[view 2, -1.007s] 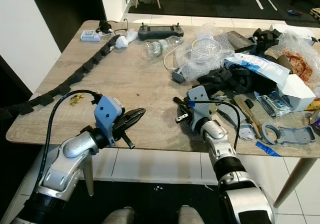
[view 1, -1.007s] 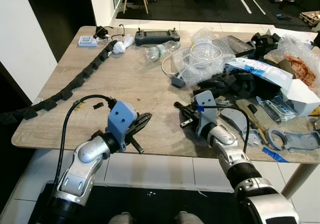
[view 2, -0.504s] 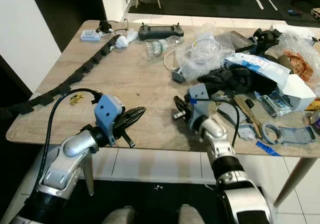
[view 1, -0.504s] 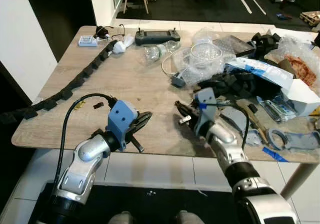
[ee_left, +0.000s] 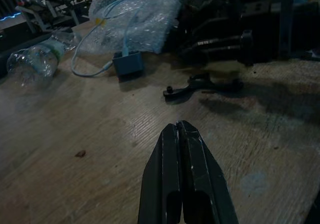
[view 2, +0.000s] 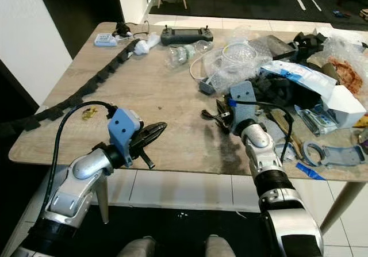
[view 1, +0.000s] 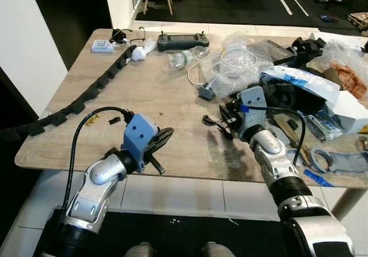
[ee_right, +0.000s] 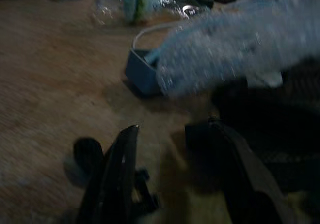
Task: Picking trash to rubbish bin
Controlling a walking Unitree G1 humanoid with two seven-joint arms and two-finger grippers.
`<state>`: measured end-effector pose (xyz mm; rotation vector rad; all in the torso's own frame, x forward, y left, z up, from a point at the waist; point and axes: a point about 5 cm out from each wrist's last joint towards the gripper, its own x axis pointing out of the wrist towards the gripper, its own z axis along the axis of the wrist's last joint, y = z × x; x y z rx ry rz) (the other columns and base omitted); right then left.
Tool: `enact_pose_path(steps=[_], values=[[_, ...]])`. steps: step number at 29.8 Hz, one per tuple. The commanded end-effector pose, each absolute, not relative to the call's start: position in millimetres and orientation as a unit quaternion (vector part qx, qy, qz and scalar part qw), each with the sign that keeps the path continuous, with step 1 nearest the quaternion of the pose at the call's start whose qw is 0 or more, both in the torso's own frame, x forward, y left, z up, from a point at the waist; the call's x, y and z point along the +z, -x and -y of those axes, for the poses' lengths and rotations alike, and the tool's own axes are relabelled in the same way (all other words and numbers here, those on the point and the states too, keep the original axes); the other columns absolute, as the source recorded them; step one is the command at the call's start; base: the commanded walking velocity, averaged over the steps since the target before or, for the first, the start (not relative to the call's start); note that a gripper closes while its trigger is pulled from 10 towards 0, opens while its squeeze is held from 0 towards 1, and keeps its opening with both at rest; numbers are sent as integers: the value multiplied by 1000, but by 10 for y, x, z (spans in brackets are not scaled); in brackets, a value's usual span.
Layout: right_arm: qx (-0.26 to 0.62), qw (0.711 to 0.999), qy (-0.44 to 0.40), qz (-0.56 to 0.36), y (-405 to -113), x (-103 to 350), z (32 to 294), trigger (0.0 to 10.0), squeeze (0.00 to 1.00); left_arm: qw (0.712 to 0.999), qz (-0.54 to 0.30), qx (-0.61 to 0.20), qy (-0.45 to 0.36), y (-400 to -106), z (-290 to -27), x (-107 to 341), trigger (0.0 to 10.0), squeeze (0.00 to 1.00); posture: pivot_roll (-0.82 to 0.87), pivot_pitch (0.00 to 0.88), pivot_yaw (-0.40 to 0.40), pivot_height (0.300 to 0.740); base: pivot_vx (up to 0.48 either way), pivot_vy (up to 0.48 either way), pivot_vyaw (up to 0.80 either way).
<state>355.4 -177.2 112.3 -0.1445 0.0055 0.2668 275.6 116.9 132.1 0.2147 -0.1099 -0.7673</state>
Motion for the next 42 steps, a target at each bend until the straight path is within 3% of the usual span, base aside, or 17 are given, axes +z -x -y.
enact_pose_path(steps=[1, 4, 16, 17, 18, 19, 20, 29, 42], values=[[129, 990, 50, -27, -3511, 1016, 1796, 10000, 1000, 917, 58, -381, -99, -2755, -1140, 1343, 10000, 0, 38, 31, 9, 740, 0, 0, 0], [136, 989, 30, -41, -3485, 946, 1777, 10000, 1000, 909, 80, -404, -62, -2742, -1035, 1490, 10000, 0, 39, 31, 8, 740, 0, 0, 0], [121, 989, -25, -81, -3475, 819, 1781, 10000, 1000, 899, 84, -423, -71, -2736, -951, 1505, 10000, 0, 35, 34, 13, 740, 0, 0, 0], [119, 989, -35, -85, -3476, 811, 1790, 10000, 490, 899, 83, -424, -71, -2734, -953, 1508, 10000, 0, 34, 33, 13, 740, 0, 0, 0], [119, 989, -35, -85, -3476, 811, 1790, 10000, 490, 899, 83, -424, -71, -2734, -953, 1508, 10000, 0, 34, 33, 13, 740, 0, 0, 0], [118, 988, -41, -88, -3476, 806, 1795, 10000, 204, 899, 82, -424, -71, -2733, -955, 1510, 10000, 0, 34, 33, 14, 740, 0, 0, 0], [122, 987, -52, -94, -3474, 795, 1792, 10000, 0, 899, 81, -424, -71, -2733, -957, 1510, 10000, 0, 34, 34, 15, 740, 0, 0, 0], [162, 973, -137, -95, -3482, 785, 1711, 10000, 0, 897, 80, -429, -75, -2746, -935, 1514, 10000, 0, 38, 35, 23, 740, 0, 0, 0], [174, 973, -66, -135, -3577, 839, 1650, 10000, 0, 875, 68, -468, -102, -2713, -888, 1482, 10000, 0, 46, 40, 26, 740, 0, 0, 0]])
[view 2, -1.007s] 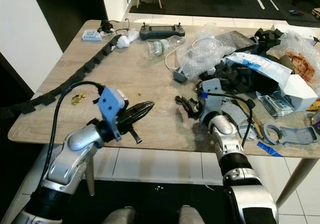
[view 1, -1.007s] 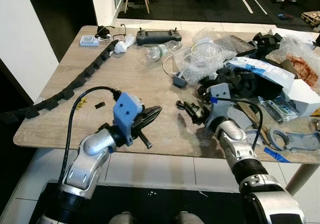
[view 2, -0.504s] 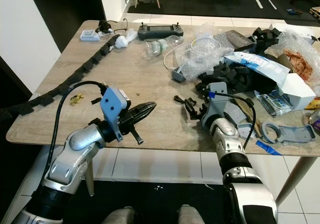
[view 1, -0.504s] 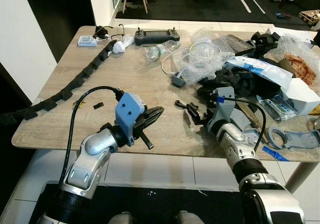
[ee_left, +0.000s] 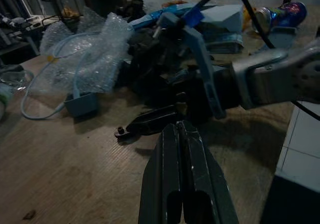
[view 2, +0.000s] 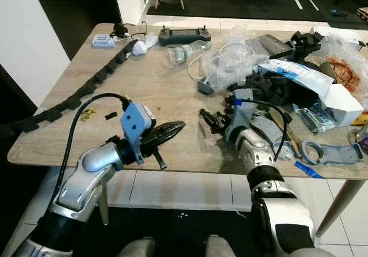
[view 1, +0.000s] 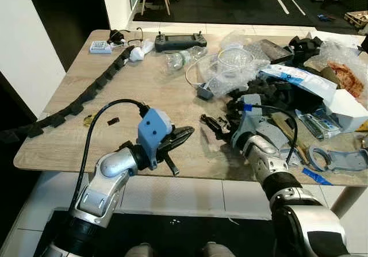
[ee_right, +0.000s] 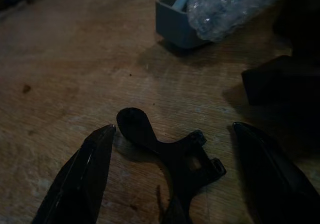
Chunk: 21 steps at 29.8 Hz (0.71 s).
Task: Picking trash to rubbish bin
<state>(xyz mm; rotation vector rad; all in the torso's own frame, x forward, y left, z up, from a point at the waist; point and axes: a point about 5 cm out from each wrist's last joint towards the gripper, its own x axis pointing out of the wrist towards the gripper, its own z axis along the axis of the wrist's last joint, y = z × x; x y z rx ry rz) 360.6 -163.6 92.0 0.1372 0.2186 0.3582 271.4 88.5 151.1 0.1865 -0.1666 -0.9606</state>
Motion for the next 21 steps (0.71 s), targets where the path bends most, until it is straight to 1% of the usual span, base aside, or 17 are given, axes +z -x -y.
enact_pose_path(steps=[1, 2, 3, 4, 5, 21], values=[[174, 973, -66, -135, -3577, 839, 1650, 10000, 0, 875, 68, -468, -102, -2713, -888, 1482, 10000, 0, 46, 40, 26, 740, 0, 0, 0], [181, 971, -60, -141, -3572, 825, 1648, 7333, 0, 876, 69, -467, -101, -2717, -885, 1486, 10000, 0, 46, 40, 26, 740, 0, 0, 0], [184, 971, -57, -144, -3568, 817, 1650, 4275, 0, 876, 68, -467, -101, -2716, -884, 1486, 10000, 0, 48, 39, 28, 740, 0, 0, 0], [184, 971, -57, -144, -3568, 817, 1650, 4275, 0, 876, 68, -467, -101, -2716, -884, 1486, 10000, 0, 48, 39, 28, 740, 0, 0, 0], [187, 969, -57, -149, -3562, 806, 1649, 0, 0, 875, 68, -468, -102, -2715, -885, 1486, 10000, 0, 49, 38, 29, 740, 0, 0, 0], [170, 970, -95, -146, -3593, 841, 1669, 0, 0, 873, 64, -471, -104, -2714, -891, 1462, 10000, 0, 43, 23, 26, 740, 0, 0, 0]])
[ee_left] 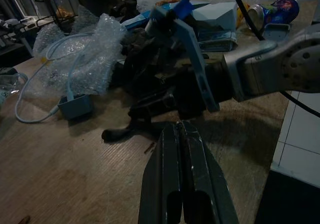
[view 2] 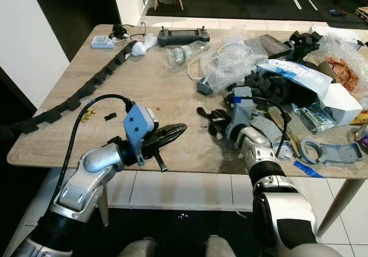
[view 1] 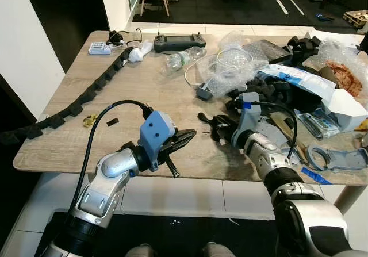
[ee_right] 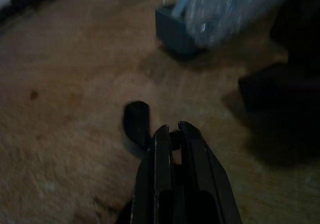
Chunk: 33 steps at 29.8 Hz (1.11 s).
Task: Picking trash to rubbish bin
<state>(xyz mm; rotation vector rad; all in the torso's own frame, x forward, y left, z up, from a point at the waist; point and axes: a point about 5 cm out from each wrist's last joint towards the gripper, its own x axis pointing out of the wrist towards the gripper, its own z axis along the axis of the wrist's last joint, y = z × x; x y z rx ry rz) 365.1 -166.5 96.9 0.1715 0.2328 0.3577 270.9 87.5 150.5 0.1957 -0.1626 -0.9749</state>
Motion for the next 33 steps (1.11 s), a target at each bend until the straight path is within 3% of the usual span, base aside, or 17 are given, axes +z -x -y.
enact_pose_path(steps=[1, 11, 23, 29, 30, 33], values=[[168, 970, -102, -141, -3604, 861, 1670, 0, 0, 874, 64, -471, -104, -2714, -891, 1459, 10000, 0, 43, 23, 26, 740, 0, 0, 0], [213, 965, -144, -57, -3750, 1258, 1520, 0, 0, 884, 70, -450, -105, -2755, -929, 1474, 10000, 0, 43, 10, 21, 740, 0, 0, 0], [242, 966, -90, -9, -3745, 1420, 1404, 0, 0, 893, 76, -429, -113, -2802, -982, 1500, 10000, 0, 48, 14, 12, 740, 0, 0, 0], [232, 968, -31, 88, -3693, 1775, 1353, 0, 0, 937, 64, -304, -158, -2987, -1183, 1476, 10000, 0, 47, 22, 9, 740, 0, 0, 0], [215, 970, -17, 109, -3680, 1854, 1359, 10000, 0, 955, 60, -251, -145, -3051, -1275, 1486, 10000, 0, 43, 25, 7, 740, 0, 0, 0], [183, 966, 40, 175, -3598, 2044, 1363, 10000, 0, 983, 80, -138, -86, -3132, -1480, 1586, 10000, 0, 40, 27, 4, 740, 0, 0, 0]])
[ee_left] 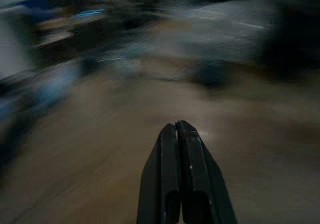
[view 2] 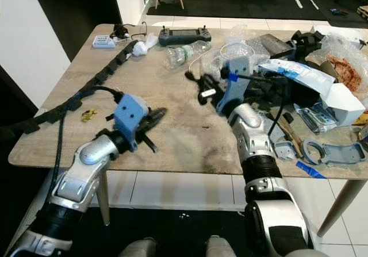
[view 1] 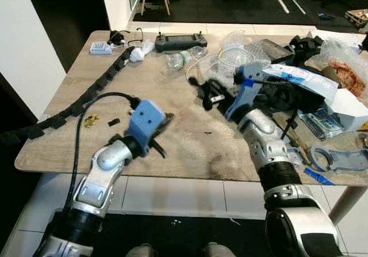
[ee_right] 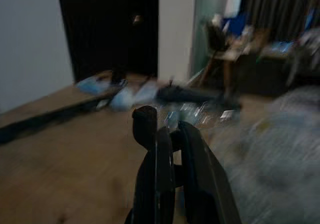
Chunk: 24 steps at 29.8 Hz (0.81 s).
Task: Picking trash to rubbish bin
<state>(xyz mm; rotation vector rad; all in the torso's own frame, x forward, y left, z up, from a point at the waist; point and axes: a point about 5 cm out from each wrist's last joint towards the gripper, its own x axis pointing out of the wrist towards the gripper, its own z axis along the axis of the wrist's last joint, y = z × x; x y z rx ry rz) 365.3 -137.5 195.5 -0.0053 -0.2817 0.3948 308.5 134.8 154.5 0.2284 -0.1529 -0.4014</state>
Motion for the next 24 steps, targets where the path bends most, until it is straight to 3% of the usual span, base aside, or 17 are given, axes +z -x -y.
enact_pose_path(steps=[1, 8, 24], values=[[175, 964, 61, 192, -3563, 2086, 1351, 10000, 0, 988, 90, -100, -73, -3141, -1544, 1623, 10000, 0, 40, 28, 1, 740, 0, 0, 0], [146, 963, 62, 217, -3473, 2140, 1343, 10000, 0, 993, 98, -4, -63, -3139, -1679, 1658, 10000, 0, 38, 30, -12, 740, 0, 0, -186], [75, 976, 73, 189, -3481, 2064, 1477, 10000, 0, 992, 98, -2, -75, -3159, -1555, 1644, 10000, 0, 34, 24, -25, 740, 0, 0, -791]])
